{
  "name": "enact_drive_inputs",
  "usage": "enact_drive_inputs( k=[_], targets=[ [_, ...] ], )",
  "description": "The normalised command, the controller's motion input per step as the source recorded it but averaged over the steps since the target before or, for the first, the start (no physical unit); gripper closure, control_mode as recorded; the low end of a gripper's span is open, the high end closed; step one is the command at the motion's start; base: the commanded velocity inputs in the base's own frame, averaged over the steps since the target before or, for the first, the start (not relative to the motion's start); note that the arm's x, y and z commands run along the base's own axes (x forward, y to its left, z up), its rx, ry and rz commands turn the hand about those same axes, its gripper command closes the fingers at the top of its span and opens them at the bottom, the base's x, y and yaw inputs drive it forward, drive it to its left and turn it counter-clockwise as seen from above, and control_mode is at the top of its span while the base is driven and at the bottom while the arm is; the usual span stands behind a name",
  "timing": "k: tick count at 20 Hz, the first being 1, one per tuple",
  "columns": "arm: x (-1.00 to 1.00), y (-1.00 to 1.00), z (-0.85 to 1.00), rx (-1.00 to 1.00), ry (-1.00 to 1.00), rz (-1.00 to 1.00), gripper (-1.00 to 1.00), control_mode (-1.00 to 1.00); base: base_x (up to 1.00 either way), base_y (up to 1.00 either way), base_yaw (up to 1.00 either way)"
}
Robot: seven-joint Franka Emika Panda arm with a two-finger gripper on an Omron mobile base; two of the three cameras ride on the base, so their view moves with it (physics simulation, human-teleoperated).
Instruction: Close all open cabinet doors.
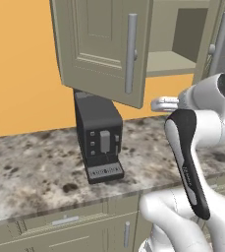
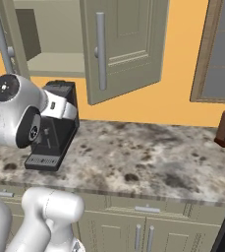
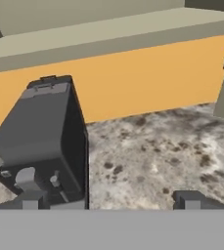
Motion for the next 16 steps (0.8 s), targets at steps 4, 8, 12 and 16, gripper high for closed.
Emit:
enact_drive_inputs(
  k=[4, 8, 12, 16],
  targets=[
    [-0.26, -0.12, 0.00, 0.15, 0.00, -0.11, -1.00, -1.00, 0.00, 0.00, 0.00],
    [-0.32, -0.19, 0.02, 0.23, 0.00, -0.03, -1.00, -1.00, 0.00, 0.00, 0.00],
    [-0.30, -0.28, 0.04, 0.26, -0.06, 0.03, -1.00, -1.00, 0.00, 0.00, 0.00],
    [-0.32, -0.19, 0.10, 0.19, -0.04, 0.00, -1.00, -1.00, 0.00, 0.00, 0.00]
  ],
)
